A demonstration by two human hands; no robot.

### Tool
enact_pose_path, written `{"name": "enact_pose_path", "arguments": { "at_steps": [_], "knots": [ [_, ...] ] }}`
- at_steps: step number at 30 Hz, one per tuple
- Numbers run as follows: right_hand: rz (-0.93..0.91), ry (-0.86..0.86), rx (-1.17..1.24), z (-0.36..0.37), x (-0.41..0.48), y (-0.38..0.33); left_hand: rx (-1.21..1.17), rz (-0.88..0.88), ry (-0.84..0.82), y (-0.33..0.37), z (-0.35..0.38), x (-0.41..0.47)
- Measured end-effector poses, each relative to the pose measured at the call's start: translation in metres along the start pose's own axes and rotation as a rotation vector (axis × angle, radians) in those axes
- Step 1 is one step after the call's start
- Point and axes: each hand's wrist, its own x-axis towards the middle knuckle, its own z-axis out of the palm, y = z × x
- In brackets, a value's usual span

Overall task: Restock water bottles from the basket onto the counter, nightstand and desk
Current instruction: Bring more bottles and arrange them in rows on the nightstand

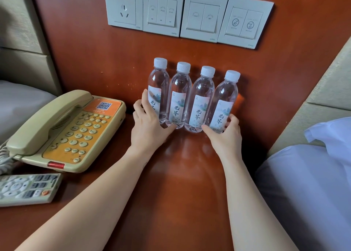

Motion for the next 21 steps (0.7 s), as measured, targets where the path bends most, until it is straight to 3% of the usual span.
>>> {"name": "enact_pose_path", "arguments": {
  "at_steps": [4, 9, 21],
  "knots": [
    [0.011, -0.022, -0.025, 0.001, 0.001, 0.0, 0.017, -0.021, 0.032, -0.003, -0.003, 0.0],
    [-0.002, -0.017, -0.065, 0.003, 0.002, 0.001, 0.209, 0.025, -0.029, -0.003, -0.001, 0.002],
    [-0.049, 0.022, -0.234, 0.012, 0.007, -0.002, 0.1, 0.085, -0.1, -0.004, 0.002, 0.007]
  ]
}}
